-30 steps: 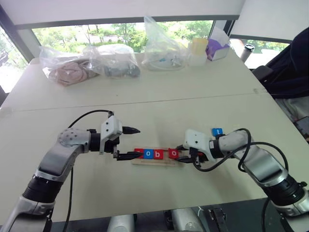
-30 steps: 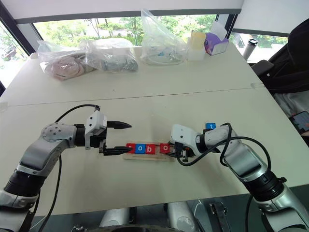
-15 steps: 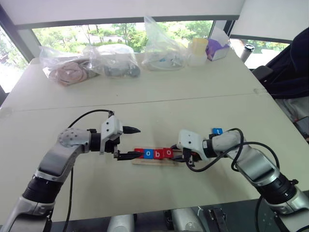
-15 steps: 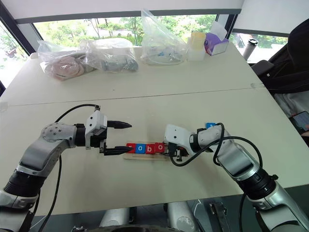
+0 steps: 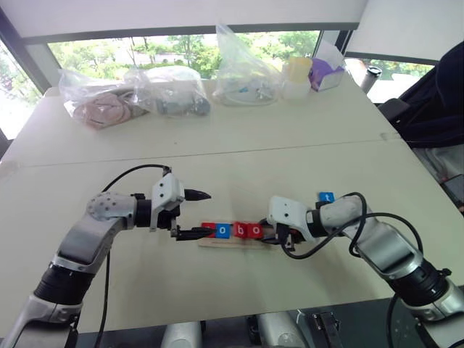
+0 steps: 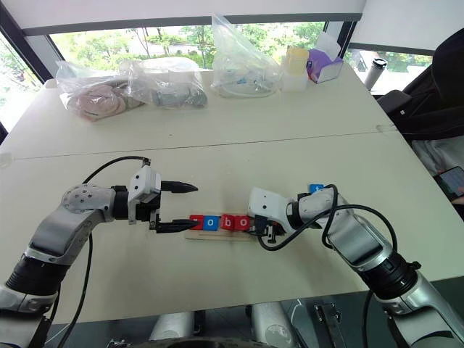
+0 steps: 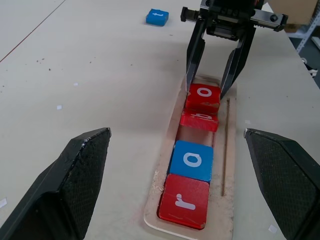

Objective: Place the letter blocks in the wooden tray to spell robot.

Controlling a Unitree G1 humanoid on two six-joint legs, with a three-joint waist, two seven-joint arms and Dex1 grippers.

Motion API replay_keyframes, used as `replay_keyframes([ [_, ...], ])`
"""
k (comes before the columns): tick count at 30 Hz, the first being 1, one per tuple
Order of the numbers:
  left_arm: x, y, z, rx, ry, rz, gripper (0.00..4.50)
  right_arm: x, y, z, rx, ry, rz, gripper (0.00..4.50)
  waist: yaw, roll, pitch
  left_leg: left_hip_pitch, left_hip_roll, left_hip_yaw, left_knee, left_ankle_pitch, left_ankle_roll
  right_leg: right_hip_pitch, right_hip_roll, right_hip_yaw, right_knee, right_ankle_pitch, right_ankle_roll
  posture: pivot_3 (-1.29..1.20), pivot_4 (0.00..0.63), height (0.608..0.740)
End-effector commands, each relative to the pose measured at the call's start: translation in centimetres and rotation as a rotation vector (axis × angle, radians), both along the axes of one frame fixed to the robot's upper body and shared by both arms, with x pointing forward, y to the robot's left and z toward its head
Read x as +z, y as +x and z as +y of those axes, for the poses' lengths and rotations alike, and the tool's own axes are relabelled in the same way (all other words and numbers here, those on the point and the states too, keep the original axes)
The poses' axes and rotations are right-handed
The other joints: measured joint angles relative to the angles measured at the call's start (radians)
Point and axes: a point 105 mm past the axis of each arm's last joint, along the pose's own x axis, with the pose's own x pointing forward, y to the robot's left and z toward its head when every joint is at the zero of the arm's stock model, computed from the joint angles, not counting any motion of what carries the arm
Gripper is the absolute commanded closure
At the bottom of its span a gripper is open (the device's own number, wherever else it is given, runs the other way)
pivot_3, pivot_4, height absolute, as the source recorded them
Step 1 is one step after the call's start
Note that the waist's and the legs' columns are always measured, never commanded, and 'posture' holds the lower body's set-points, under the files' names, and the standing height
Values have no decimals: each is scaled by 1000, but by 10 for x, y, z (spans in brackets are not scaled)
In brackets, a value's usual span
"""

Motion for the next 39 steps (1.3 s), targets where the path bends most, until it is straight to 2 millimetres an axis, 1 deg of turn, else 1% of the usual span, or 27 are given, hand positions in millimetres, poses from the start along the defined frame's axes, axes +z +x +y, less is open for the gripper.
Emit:
replay_keyframes([
  [1, 10, -1, -1, -12, -19, -36, 0, 14, 0, 3, 17, 14, -47, 3410, 0, 0, 0, 0, 0, 0, 0, 0, 0, 0, 0, 0, 0, 0, 0, 0, 150, 740],
  [22, 9, 0, -3, -8, -21, -36, 0, 17, 0, 7, 20, 32, -44, 3410, 0, 0, 0, 0, 0, 0, 0, 0, 0, 0, 0, 0, 0, 0, 0, 0, 150, 740],
  [24, 8, 0, -3, -7, -21, -35, 0, 19, 1, 8, 18, 37, -43, 2351, 0, 0, 0, 0, 0, 0, 0, 0, 0, 0, 0, 0, 0, 0, 0, 0, 150, 740],
  [26, 8, 0, -3, -5, -22, -36, 0, 22, 1, 9, 17, 45, -44, 1436, 0, 0, 0, 0, 0, 0, 0, 0, 0, 0, 0, 0, 0, 0, 0, 0, 150, 740],
  [27, 8, 0, -3, -5, -22, -37, 0, 22, 1, 9, 17, 47, -43, 852, 0, 0, 0, 0, 0, 0, 0, 0, 0, 0, 0, 0, 0, 0, 0, 0, 150, 740],
  [28, 8, 0, -3, -5, -22, -37, 0, 22, 1, 9, 17, 47, -41, 369, 0, 0, 0, 0, 0, 0, 0, 0, 0, 0, 0, 0, 0, 0, 0, 0, 150, 740],
  [29, 8, 0, -3, -5, -23, -36, 0, 21, 1, 9, 17, 47, -39, 44, 0, 0, 0, 0, 0, 0, 0, 0, 0, 0, 0, 0, 0, 0, 0, 0, 150, 740],
  [33, 9, 1, -3, -5, -23, -37, 0, 24, 3, 9, 7, 61, -45, 44, 0, 0, 0, 0, 0, 0, 0, 0, 0, 0, 0, 0, 0, 0, 0, 0, 150, 740],
  [35, 9, 1, -3, -5, -22, -38, 0, 29, 8, 6, -13, 64, -64, 44, 0, 0, 0, 0, 0, 0, 0, 0, 0, 0, 0, 0, 0, 0, 0, 0, 150, 740],
  [39, 9, 1, -3, -6, -22, -38, 0, 39, 24, -7, -91, 71, -113, 44, 0, 0, 0, 0, 0, 0, 0, 0, 0, 0, 0, 0, 0, 0, 0, 0, 150, 740],
])
